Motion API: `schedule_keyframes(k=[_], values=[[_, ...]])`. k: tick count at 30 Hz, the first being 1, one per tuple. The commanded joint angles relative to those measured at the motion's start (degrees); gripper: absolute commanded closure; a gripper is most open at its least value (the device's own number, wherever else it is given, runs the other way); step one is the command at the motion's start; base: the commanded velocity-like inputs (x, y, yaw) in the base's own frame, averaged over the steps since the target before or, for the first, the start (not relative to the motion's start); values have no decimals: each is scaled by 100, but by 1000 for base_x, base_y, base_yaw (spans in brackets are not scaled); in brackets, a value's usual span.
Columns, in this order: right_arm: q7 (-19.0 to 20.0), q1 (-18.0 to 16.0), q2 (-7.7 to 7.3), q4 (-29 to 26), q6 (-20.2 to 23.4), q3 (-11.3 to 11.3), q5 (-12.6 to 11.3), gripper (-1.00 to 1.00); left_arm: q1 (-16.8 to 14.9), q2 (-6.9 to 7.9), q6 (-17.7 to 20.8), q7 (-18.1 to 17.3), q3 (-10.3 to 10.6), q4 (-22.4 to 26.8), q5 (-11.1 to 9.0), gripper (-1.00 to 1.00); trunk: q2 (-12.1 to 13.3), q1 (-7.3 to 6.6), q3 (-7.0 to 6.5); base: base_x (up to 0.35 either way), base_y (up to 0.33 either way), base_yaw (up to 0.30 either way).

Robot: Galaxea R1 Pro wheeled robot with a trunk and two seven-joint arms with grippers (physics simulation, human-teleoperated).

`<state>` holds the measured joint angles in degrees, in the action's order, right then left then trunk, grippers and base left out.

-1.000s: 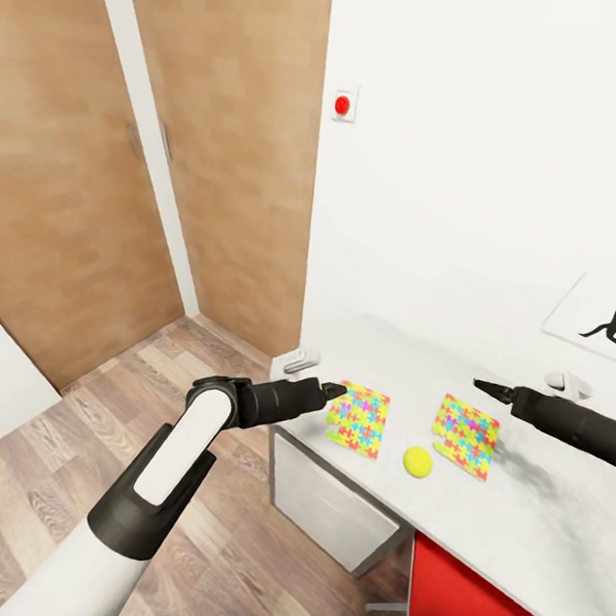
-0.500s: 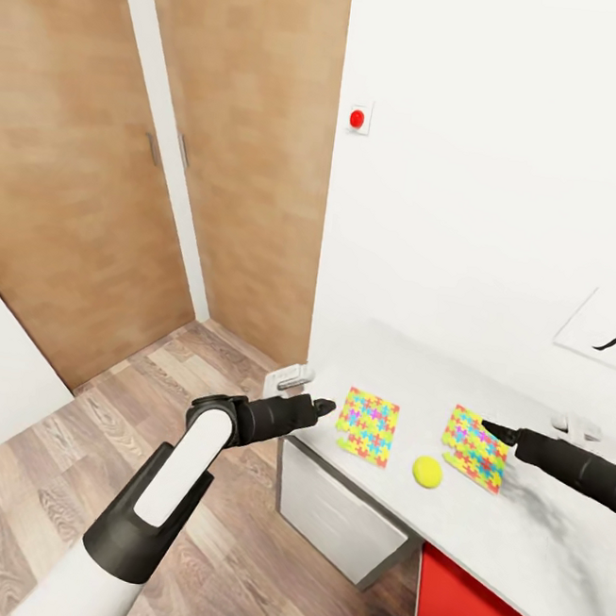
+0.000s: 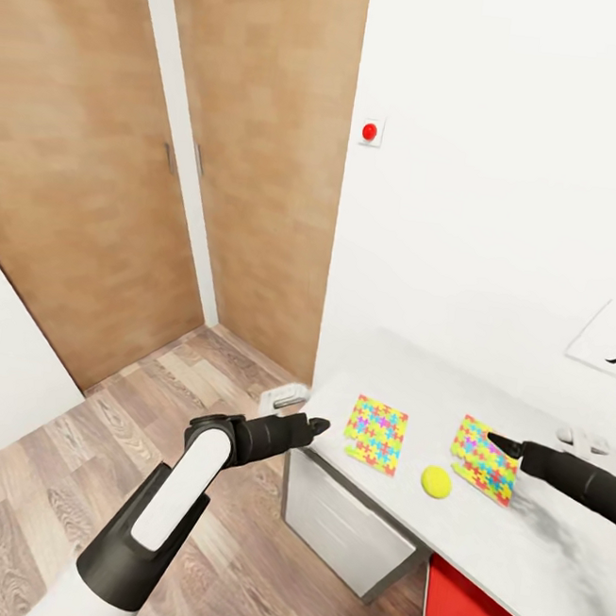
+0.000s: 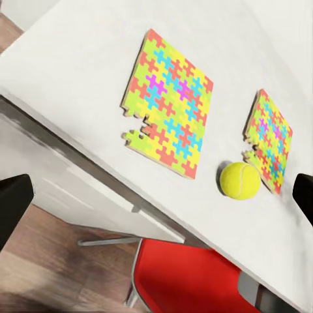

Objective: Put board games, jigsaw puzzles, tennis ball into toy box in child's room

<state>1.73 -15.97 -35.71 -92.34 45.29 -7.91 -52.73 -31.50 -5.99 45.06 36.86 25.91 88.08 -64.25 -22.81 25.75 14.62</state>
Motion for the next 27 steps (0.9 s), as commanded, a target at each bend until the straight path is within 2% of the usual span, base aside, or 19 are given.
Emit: schedule_keyframes(k=[1, 7, 15, 27], values=[[19, 14, 5, -3, 26, 3, 52, -100, 26, 3, -12, 61, 2, 4, -50, -100, -11, 4, 2, 0, 0, 100], [20, 56, 33, -4, 18, 38, 177, -100, 152, 21, -89, 64, 0, 1, -36, -100, -11, 4, -51, 0, 0, 112], [20, 73, 46, -3, 15, 52, 229, -100, 220, 30, -134, 66, -1, 0, -12, -100, -11, 4, -122, 0, 0, 135], [34, 84, 47, -3, 13, 56, 266, -100, 268, 24, -162, 38, 0, -50, 324, -100, -11, 4, -227, 0, 0, 146]])
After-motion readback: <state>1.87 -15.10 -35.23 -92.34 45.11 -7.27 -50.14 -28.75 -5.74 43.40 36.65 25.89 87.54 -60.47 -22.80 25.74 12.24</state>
